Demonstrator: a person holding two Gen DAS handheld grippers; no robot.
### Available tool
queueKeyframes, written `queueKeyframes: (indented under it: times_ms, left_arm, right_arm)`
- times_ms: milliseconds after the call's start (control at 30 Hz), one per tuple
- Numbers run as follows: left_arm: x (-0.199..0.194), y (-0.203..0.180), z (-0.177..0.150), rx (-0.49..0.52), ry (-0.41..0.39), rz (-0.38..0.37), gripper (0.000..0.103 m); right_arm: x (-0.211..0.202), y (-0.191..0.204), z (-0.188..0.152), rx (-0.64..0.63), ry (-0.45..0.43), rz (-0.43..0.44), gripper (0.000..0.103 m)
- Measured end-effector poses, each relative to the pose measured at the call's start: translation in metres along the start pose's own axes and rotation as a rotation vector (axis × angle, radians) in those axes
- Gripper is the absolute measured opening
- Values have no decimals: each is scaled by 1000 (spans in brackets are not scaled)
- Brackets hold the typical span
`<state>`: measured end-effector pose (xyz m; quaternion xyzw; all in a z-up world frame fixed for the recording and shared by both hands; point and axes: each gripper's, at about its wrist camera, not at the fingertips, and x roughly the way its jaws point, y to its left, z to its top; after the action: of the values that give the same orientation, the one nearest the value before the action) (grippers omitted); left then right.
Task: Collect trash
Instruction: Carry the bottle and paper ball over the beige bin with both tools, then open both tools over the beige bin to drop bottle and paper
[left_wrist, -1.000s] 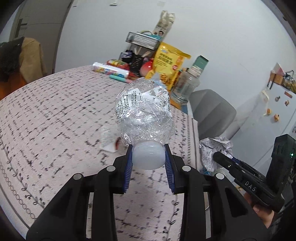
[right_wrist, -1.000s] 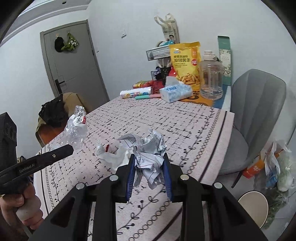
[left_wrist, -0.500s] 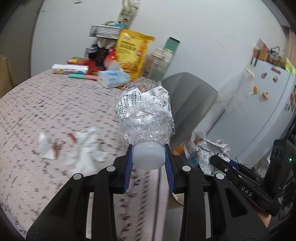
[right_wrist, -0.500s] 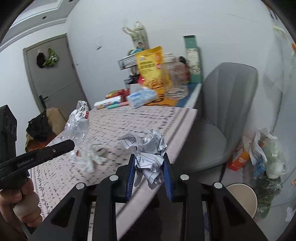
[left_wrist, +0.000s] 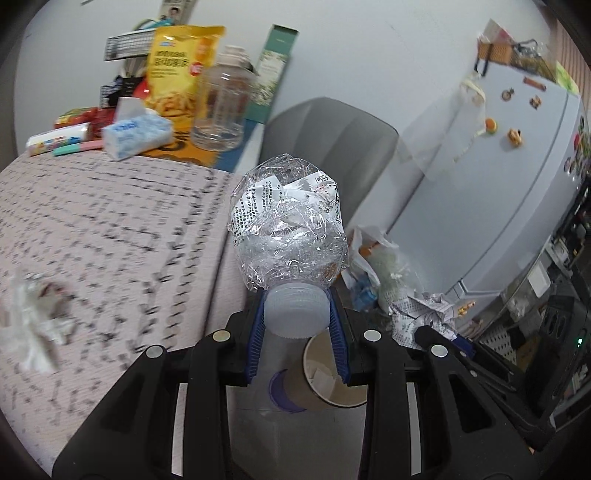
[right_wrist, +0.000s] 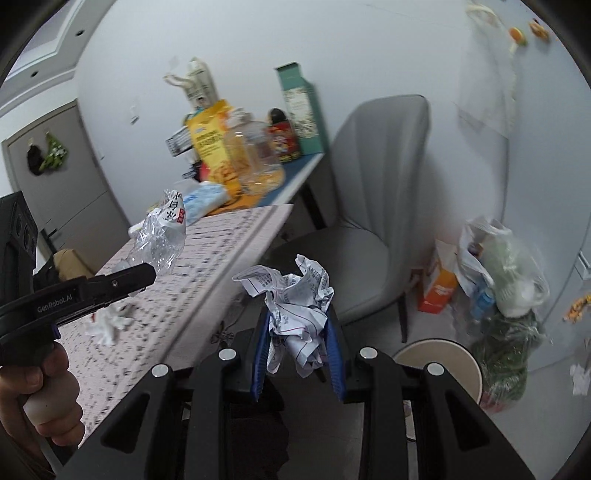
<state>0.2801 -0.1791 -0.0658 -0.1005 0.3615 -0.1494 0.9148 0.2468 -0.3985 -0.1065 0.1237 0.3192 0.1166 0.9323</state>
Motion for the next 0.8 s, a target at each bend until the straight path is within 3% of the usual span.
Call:
queueKeyframes:
  times_ms: [233, 533, 733, 800]
  left_arm:
    - [61, -25, 3, 15, 81, -23, 32]
    - [136, -47, -1, 51, 172, -50, 32]
    - [171, -62, -9, 65, 234, -70, 32]
    - [181, -69, -13, 79, 258, -81, 32]
  right_arm:
    - [18, -52, -8, 82, -2, -69, 28]
    - [68, -118, -25, 189, 62, -162, 29]
    - [104, -165, -39, 264, 48, -238, 48]
    - [108, -178, -45, 302, 46, -222, 60]
